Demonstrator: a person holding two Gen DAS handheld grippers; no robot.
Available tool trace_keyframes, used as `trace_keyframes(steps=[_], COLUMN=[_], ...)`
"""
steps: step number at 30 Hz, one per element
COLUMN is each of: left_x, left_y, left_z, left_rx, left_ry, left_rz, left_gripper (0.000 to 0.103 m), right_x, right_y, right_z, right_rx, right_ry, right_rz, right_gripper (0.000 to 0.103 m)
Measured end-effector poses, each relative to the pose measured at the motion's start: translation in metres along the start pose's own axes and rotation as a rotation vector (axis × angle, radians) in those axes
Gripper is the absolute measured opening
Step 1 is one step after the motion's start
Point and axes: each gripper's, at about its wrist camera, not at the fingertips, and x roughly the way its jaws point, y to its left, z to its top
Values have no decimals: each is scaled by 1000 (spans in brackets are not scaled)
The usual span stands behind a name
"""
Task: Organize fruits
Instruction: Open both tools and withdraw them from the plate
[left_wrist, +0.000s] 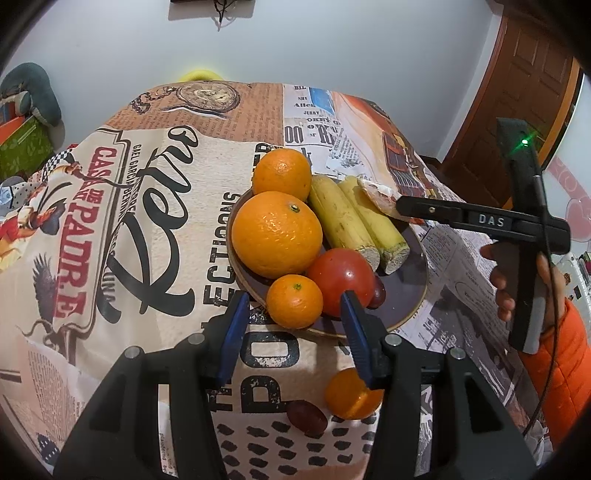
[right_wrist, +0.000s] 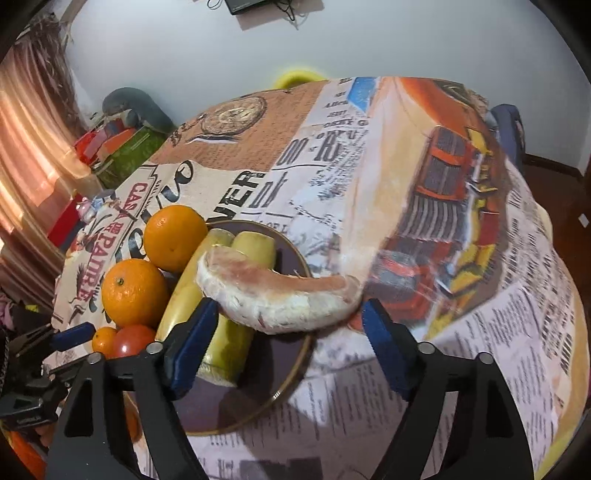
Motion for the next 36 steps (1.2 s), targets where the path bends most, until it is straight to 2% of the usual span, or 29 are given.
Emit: trace_keyframes(steps=[3,6,8,12,17,23,36], left_x=[0,0,0,-2,-4,-10,-38], left_y=[2,4,5,5,5,5,-8], left_z=[0,0,0,0,0,2,3], left_rx=[-5,-13,-16,-15,-16,-19,11], left_ry=[-1,-1,-2,-7,-14,-23,-54], left_rz=[0,2,2,3,10,12,42], left_gripper=[51,51,51,51,51,51,51], right_x=[7,13,12,10,9,11,-31], right_y=[2,4,9,24,44,37,58], right_z=[2,3,3,3,2,-2,-16], right_rx=[-9,-18,-35,-67,-123,-74,-114], right_ry=[14,19,14,8,1,25,-32], right_rz=[25,10,-12,13,4,15,-24], right_gripper=[83,87,85,80,80,81,81])
